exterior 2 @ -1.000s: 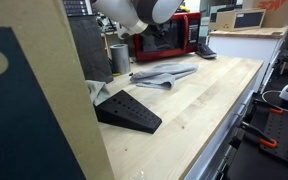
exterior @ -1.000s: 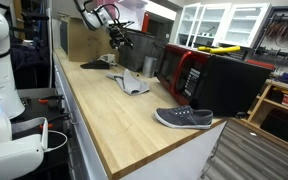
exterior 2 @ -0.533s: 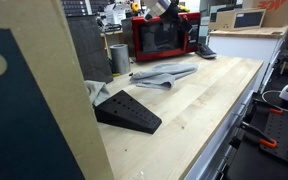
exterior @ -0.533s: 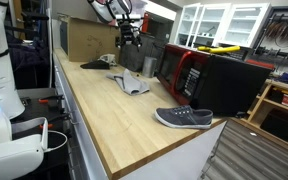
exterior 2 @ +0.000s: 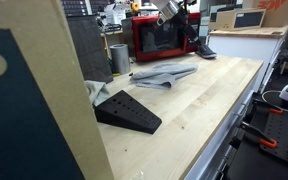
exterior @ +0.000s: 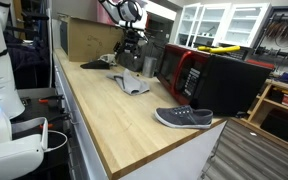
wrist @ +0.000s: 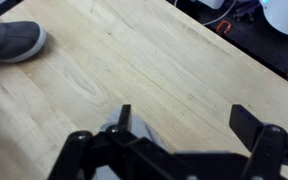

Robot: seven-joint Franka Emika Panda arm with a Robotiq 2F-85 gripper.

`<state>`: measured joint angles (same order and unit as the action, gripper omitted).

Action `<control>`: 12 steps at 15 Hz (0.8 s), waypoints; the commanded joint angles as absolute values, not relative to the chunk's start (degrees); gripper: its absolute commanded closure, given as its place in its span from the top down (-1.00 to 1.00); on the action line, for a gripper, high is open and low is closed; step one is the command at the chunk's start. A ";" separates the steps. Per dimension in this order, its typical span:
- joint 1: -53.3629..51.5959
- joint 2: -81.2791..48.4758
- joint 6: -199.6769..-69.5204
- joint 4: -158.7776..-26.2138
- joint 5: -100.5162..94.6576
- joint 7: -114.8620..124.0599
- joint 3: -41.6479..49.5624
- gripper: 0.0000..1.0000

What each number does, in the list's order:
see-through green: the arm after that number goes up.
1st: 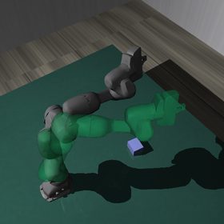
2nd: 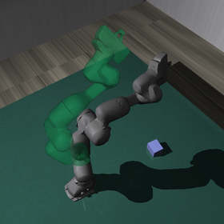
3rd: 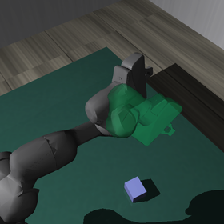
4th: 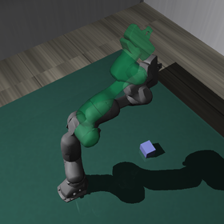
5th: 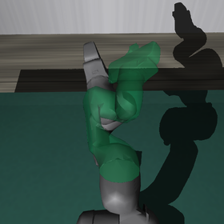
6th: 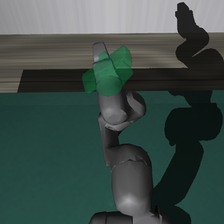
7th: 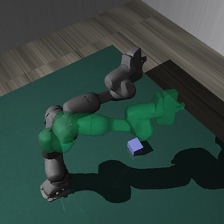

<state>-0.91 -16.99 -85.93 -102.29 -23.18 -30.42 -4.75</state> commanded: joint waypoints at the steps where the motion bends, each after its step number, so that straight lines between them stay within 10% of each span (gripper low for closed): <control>1: 0.44 -18.69 -82.17 -97.82 -15.04 -26.37 -3.74 1.00; 12: 0.71 -21.12 -106.01 -99.67 -14.20 -19.96 -3.11 1.00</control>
